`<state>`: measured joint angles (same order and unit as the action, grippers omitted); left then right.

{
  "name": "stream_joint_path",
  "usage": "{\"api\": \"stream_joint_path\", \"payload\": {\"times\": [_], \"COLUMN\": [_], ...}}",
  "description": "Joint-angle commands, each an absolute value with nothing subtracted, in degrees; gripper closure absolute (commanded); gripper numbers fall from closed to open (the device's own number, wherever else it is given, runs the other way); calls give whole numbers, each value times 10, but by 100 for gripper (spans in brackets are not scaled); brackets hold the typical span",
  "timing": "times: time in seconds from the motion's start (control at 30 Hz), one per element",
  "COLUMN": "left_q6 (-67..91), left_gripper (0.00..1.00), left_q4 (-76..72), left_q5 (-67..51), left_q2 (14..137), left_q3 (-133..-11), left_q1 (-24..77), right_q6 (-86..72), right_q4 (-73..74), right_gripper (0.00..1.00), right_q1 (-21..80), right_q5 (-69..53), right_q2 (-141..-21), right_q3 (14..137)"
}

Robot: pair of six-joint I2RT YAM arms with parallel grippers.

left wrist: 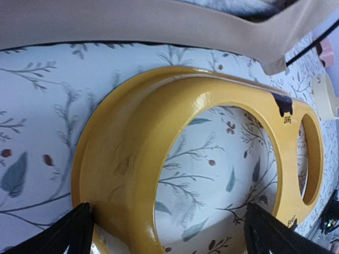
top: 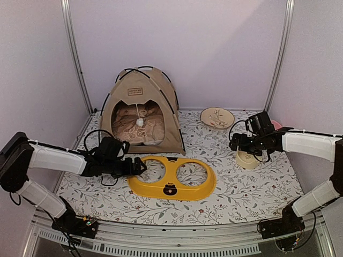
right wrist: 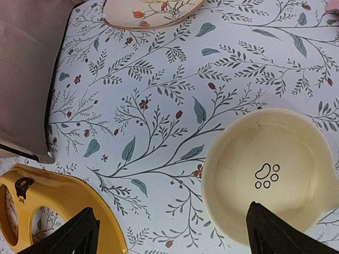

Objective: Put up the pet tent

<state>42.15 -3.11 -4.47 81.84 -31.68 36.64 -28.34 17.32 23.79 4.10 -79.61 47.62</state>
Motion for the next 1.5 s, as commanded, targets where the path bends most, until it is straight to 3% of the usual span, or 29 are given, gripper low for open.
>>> {"api": "stream_joint_path", "payload": {"times": [0.0, 0.2, 0.37, 0.67, 1.0, 1.47], "left_q6": [461, 488, 488, 456, 459, 464], "left_gripper": [1, 1, 0, 1, 0, 1], "left_q4": [-102, -126, -100, -15, -14, -21], "left_q5": [-54, -57, -31, 34, 37, 31], "left_q2": [869, 960, 949, 845, 799, 794], "left_q3": [-363, -452, -479, -460, -431, -423], "left_q1": [461, 548, 552, 532, 499, 497], "right_q6": [-263, -260, -258, -255, -285, -301], "right_q4": [152, 138, 134, 157, 184, 228], "right_gripper": [1, 1, 10, 39, 56, 93], "right_q1": [220, 195, 193, 197, 239, 251], "right_q5": [30, 12, 0, 22, 80, 136], "right_q2": [-822, -872, -891, -908, -921, -939], "right_q3": [494, 491, 491, 500, 506, 545]}}
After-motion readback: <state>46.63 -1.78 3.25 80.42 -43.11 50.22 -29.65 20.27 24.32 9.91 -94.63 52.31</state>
